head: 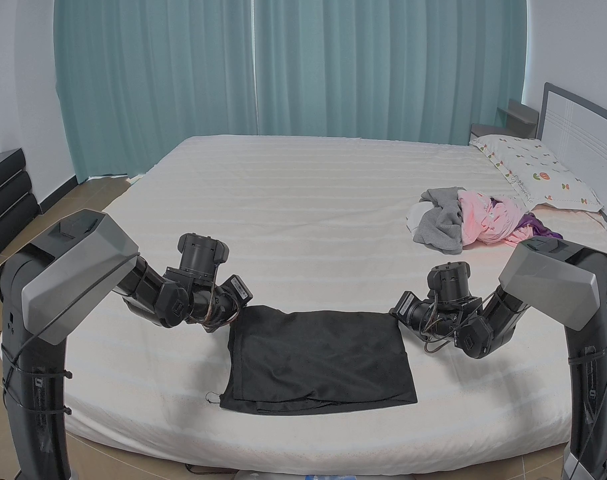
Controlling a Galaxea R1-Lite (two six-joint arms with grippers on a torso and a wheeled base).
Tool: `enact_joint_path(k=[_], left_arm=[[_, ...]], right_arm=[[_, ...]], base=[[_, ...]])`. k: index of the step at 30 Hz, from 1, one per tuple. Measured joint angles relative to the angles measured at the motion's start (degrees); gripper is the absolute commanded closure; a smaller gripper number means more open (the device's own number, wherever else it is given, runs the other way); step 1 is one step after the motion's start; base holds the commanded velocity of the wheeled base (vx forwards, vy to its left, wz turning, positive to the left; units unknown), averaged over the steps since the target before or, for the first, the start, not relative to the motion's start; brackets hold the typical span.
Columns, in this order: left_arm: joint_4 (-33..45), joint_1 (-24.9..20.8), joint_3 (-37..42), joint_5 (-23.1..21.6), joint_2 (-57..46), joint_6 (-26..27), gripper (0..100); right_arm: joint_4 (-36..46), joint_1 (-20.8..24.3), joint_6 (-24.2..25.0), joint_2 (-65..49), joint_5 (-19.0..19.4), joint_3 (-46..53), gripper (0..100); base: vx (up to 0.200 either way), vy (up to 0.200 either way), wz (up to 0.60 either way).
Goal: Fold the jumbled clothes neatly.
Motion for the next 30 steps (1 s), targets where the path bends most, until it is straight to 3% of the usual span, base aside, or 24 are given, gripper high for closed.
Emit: enact_joint_path(k=[30], left_arm=[[-0.2, 1.6, 2.0, 1.5, -0.9, -0.1, 100]], right_arm=[[-0.7, -1.2, 0.0, 0.2, -0.1, -0.3, 100]], base=[[0.0, 0.0, 0.0]])
